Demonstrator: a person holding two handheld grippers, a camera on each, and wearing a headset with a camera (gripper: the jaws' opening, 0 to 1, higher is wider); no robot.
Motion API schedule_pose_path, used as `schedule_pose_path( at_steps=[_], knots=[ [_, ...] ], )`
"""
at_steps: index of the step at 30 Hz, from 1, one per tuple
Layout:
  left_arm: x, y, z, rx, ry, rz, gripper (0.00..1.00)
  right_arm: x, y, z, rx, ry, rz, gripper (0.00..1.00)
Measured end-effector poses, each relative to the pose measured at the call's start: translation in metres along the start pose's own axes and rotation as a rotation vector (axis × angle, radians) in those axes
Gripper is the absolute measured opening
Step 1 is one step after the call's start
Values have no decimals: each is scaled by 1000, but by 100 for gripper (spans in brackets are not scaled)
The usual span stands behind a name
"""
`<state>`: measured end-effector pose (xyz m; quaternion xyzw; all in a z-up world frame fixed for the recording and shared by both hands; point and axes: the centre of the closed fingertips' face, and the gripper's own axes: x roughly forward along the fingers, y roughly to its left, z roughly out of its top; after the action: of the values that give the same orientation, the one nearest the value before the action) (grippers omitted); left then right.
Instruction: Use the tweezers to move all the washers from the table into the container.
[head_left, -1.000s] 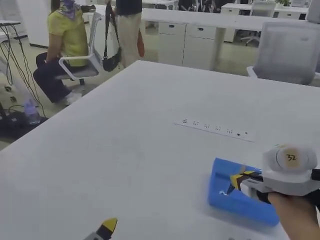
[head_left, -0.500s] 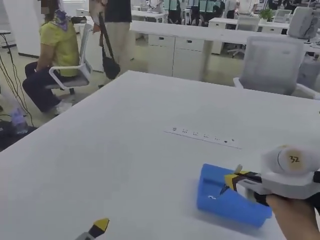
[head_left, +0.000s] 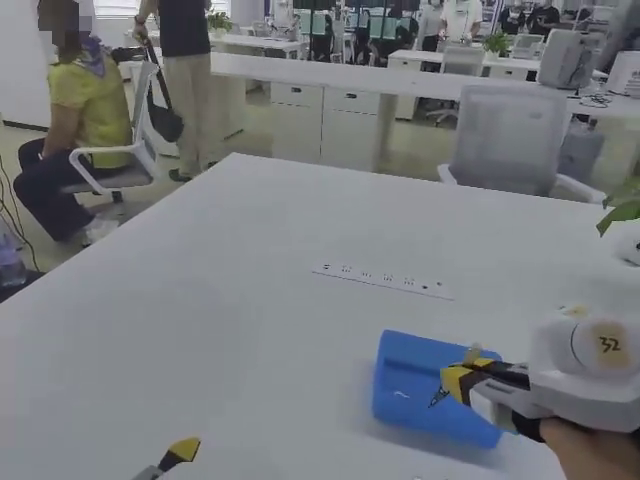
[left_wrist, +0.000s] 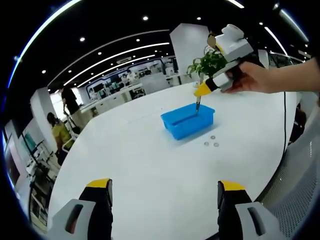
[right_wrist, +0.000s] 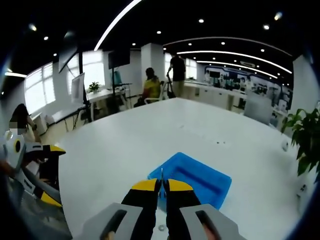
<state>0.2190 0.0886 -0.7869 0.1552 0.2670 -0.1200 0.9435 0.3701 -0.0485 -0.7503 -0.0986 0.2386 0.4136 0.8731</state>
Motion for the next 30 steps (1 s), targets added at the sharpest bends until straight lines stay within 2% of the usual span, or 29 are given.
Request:
schedule_pose_path(
  at_steps=[5,13,18,26,30],
  knots=[
    [-1,0,3,-7,-18,2,89,1,8,-18,18,36,26,2],
    [0,0,1,-3,-5,1,89,12,18,-44,26,99,57,2],
    [0,0,1,-5,-4,1,89,17,21,-51,12,127,70,2],
    [0,0,-1,-2,2,-1,89,18,23,-59,11,143,73,2],
    [-1,-1,3,-20,-15,-8,91,20,21,-60,-6,150,66,2]
  ],
)
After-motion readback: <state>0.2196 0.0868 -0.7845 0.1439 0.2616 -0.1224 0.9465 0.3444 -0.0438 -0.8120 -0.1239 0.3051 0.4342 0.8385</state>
